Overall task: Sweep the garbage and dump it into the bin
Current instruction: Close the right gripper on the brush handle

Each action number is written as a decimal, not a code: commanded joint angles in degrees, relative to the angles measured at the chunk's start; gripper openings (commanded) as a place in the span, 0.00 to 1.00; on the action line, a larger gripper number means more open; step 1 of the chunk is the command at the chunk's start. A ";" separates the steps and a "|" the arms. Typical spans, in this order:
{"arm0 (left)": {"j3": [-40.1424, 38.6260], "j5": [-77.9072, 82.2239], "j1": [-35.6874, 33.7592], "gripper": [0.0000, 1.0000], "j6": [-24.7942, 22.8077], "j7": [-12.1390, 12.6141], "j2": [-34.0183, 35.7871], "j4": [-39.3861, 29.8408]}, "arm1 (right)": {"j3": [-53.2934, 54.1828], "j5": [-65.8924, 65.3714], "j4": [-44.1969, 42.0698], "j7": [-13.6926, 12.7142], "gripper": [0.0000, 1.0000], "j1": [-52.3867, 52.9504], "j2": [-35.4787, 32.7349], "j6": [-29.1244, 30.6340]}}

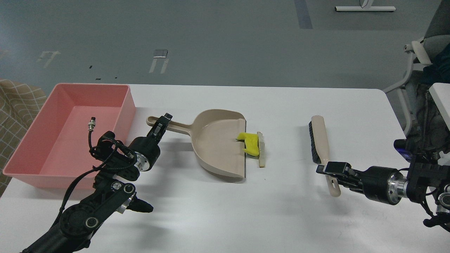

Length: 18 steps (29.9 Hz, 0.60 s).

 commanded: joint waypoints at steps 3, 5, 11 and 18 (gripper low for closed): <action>0.00 0.03 -0.09 0.00 0.00 0.00 0.09 0.00 | -0.07 -0.05 -0.06 -0.44 0.58 0.14 0.28 0.00; 0.00 -0.05 -0.09 0.00 0.00 0.00 0.00 0.00 | -0.07 -0.05 -0.06 -0.44 0.57 0.14 0.28 0.00; 0.00 0.03 -0.09 0.00 0.00 0.00 0.00 0.00 | -0.07 0.03 -0.06 -0.53 0.57 0.14 0.28 0.00; 0.00 0.03 -0.09 0.00 0.00 0.00 0.00 0.00 | 0.02 0.03 0.03 -0.53 0.57 0.31 0.28 0.00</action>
